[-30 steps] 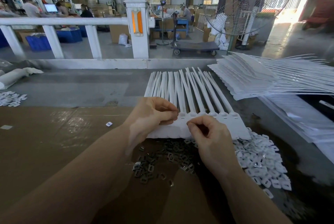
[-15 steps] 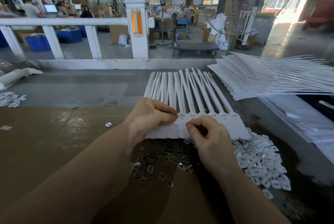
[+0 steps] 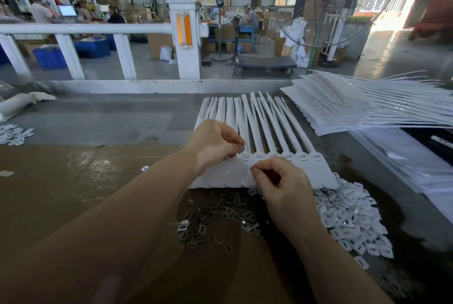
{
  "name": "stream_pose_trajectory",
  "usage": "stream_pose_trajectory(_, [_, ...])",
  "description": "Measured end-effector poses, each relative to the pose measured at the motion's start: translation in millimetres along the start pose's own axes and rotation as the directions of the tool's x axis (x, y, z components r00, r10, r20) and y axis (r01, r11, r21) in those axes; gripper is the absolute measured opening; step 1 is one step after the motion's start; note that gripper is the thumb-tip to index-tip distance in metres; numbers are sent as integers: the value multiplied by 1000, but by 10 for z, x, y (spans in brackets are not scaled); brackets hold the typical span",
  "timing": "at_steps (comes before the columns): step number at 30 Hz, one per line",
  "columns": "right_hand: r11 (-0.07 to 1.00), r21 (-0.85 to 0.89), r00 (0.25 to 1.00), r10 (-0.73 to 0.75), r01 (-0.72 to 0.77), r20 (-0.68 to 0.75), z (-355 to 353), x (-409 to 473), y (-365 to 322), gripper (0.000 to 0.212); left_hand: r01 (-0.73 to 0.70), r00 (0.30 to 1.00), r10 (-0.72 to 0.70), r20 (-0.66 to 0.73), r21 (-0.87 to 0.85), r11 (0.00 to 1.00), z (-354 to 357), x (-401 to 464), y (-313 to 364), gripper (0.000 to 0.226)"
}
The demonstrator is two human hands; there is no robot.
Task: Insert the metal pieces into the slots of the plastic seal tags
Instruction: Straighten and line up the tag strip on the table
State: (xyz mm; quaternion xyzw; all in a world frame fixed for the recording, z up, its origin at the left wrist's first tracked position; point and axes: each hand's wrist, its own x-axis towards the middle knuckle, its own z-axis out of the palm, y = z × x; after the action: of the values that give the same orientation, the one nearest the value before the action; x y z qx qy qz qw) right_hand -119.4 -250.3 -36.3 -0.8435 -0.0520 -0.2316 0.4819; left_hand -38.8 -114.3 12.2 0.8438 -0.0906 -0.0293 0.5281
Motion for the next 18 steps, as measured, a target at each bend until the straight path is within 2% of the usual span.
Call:
stream_pose_trajectory(5, [1000,-3,1000,-1,1,-8,11,10,8,8,15,998,-24,54,165,986,-3,87,37,9])
stream_pose_trajectory(12, [1000,-16,1000,-23,23,-6,15,12,16,6,78,990,-105,93,258,963,-2,176,61,1])
stream_pose_trajectory(18, [999,-24,999,-33,33,-12,19,16,12,6,92,986,-124,110,261,961,18,212,59,13])
